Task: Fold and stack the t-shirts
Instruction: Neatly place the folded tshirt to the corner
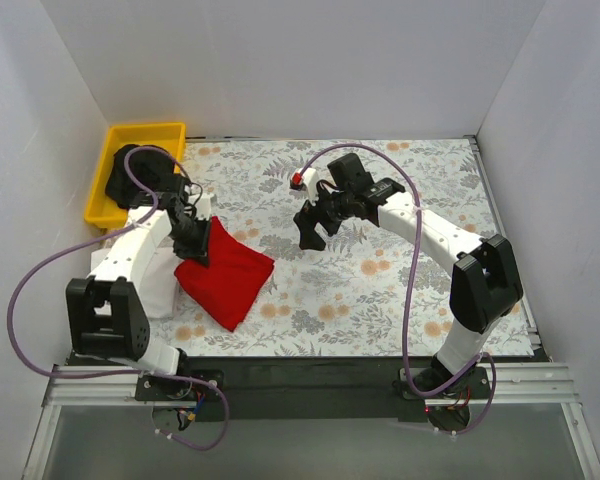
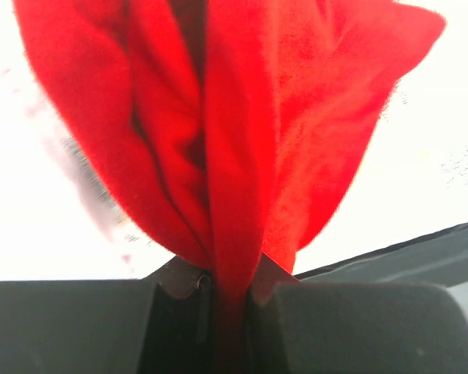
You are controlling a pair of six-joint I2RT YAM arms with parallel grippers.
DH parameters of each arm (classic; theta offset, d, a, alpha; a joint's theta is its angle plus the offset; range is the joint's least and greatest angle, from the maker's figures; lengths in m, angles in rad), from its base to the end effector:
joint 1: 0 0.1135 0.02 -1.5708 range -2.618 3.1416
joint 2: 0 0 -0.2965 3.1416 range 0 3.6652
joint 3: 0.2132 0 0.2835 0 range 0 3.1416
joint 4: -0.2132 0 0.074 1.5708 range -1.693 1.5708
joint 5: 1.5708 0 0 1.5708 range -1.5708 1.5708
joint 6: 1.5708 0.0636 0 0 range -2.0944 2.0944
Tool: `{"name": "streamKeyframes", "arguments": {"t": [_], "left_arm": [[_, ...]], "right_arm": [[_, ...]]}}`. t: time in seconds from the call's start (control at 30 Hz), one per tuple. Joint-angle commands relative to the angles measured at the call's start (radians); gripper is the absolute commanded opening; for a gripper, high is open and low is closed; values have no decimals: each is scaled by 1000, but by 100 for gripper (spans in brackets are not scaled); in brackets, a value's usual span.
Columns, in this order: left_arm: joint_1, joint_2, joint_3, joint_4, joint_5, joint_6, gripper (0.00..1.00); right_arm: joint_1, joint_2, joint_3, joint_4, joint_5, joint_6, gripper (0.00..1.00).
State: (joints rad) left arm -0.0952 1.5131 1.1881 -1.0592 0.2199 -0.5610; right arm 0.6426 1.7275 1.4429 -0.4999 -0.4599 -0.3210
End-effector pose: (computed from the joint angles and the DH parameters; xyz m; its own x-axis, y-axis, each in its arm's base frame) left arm 0.3072 -0.0433 0.2442 -0.8991 -0.4357 -0.0430 -0.4078 0.8690 -0.2802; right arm 0.3367 0.2873 0.2936 -0.2879 -0.5687 -0.7705 -0.9267 0.3685 0.0743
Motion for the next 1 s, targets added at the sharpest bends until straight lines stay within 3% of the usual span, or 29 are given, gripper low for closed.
{"name": "streamKeyframes", "arguments": {"t": [0.0,0.17,0.6,0.97], "left_arm": [[74,-122,-2,-50,-33,93,0],[137,-215,27,-64,-74,142,0],[296,-231,126,-123,-41,230,0],[396,-298,100,-148,-10,251,0]], "right_arm": [[-3,-51,-3,-3,15,-21,98],[-1,-51,-3,-5,12,-24,98],[-1,-60,-13,-14,9,-7,98],[-1,-39,-4,-22,-5,-6,98]]}}
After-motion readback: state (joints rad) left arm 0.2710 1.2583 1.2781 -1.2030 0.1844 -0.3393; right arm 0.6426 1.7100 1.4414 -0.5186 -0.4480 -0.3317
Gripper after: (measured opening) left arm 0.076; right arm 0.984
